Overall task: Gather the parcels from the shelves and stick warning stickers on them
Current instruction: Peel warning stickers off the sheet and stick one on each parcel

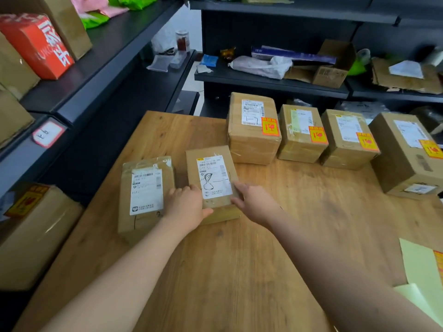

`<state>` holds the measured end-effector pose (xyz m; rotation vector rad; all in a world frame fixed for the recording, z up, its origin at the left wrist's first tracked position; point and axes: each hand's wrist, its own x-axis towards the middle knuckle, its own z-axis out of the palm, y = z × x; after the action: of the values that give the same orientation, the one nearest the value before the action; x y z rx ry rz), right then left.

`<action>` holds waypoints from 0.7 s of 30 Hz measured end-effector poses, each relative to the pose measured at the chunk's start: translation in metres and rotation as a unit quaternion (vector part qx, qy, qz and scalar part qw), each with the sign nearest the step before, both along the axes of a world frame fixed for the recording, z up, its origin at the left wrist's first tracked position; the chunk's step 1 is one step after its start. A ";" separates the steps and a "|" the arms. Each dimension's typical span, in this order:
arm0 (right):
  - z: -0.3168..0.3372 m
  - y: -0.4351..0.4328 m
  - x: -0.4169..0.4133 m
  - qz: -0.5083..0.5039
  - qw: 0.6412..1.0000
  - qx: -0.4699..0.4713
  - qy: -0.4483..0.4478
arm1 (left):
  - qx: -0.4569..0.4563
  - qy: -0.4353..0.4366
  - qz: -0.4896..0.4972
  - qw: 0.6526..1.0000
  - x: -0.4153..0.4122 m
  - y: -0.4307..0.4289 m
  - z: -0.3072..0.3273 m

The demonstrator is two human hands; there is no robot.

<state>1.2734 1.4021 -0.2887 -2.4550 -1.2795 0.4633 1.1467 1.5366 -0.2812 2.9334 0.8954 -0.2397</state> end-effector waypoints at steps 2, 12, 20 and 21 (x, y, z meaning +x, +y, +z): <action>0.002 -0.020 -0.011 -0.006 1.000 0.021 0.011 | 0.002 -0.013 -0.003 1.000 -0.013 -0.018 0.002; 0.001 -0.154 -0.069 -0.023 0.999 0.026 -0.003 | -0.049 -0.079 0.003 0.996 -0.071 -0.137 -0.005; -0.008 -0.223 -0.090 -0.016 0.999 -0.003 -0.035 | -0.052 -0.069 0.016 0.996 -0.087 -0.207 -0.017; -0.008 -0.227 -0.091 -0.016 0.999 -0.004 -0.039 | -0.049 -0.065 0.018 0.996 -0.089 -0.212 -0.018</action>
<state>1.1825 1.1749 -0.2969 -2.5188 -1.2697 0.3678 1.0579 1.3242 -0.2989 2.8025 0.8895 -0.0867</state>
